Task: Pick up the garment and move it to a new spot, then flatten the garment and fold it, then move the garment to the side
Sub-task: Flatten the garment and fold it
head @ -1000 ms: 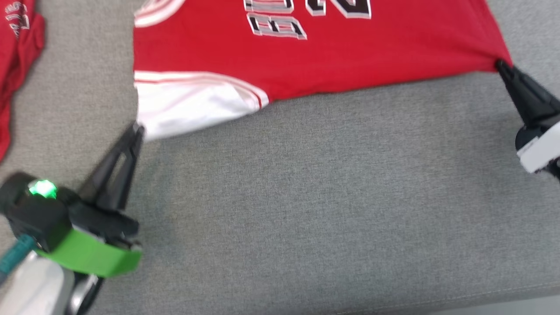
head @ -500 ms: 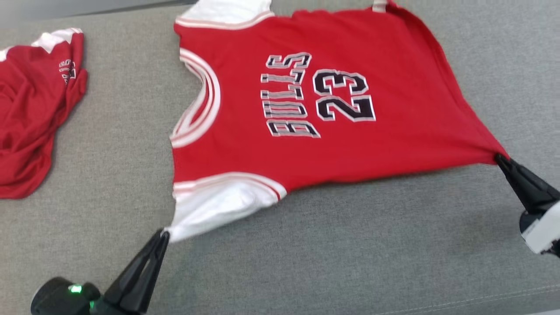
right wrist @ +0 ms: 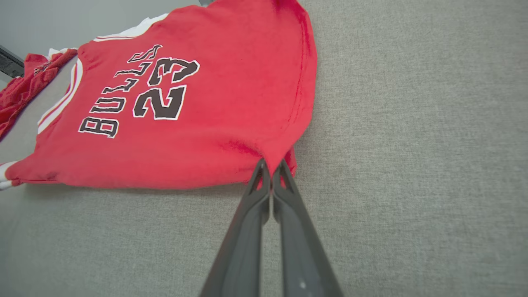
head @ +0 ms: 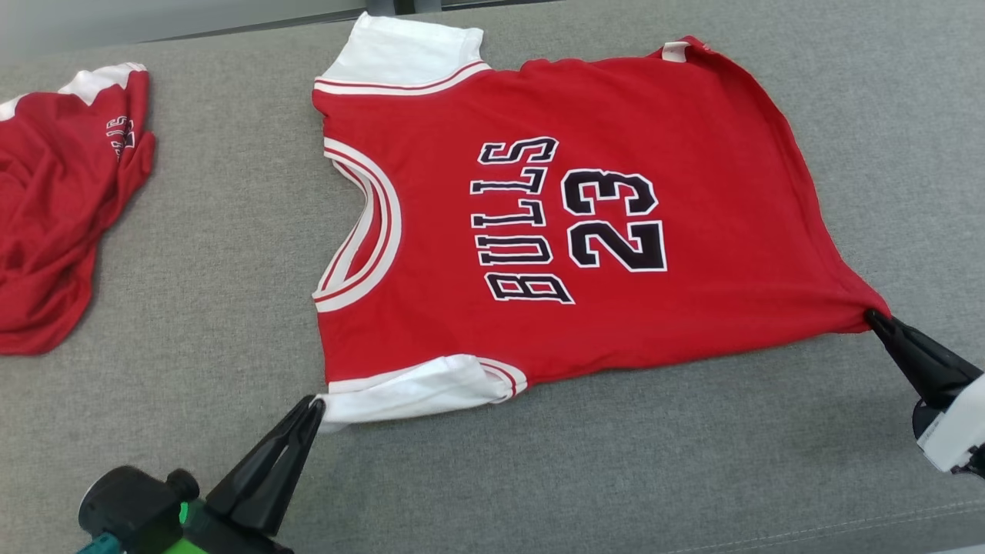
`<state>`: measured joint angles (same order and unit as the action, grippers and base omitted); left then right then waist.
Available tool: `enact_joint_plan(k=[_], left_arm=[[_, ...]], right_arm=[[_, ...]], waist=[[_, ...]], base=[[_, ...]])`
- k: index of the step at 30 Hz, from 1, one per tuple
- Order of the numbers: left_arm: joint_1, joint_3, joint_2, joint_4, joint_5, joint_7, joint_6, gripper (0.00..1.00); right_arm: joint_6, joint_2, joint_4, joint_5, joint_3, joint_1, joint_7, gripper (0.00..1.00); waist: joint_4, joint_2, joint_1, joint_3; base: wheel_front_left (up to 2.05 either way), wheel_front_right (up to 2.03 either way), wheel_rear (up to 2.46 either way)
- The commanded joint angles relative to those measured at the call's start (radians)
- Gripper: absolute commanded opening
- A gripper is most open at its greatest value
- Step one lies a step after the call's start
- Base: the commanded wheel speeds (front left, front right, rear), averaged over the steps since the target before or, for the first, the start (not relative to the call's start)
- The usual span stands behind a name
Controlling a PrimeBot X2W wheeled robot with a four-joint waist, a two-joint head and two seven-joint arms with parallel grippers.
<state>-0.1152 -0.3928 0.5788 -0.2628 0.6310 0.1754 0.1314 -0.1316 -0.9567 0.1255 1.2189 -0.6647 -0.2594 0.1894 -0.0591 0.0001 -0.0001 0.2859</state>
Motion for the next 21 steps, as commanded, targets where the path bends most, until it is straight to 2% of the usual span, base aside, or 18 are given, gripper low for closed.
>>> enact_joint_plan(k=[1,10,21], left_arm=[[0.046,-0.011,-0.009,0.015,0.006,-0.010,-0.002,0.00],[0.318,-0.112,-0.008,0.138,0.024,-0.016,-0.002,0.00],[0.588,-0.200,-0.012,0.285,-0.027,0.052,-0.002,0.00]], right_arm=[[0.002,0.015,0.014,-0.007,0.006,-0.030,-0.012,0.00],[0.002,0.091,0.118,-0.025,0.011,-0.174,-0.054,0.00],[0.002,0.115,0.198,-0.036,0.008,-0.304,-0.021,0.00]], waist=[[0.010,-0.0001,0.0001,0.011],[0.034,-0.0001,0.0001,0.060],[0.055,-0.0001,0.0001,0.131]], base=[[0.00,0.00,0.00],[0.00,0.00,0.00],[0.00,0.00,0.00]])
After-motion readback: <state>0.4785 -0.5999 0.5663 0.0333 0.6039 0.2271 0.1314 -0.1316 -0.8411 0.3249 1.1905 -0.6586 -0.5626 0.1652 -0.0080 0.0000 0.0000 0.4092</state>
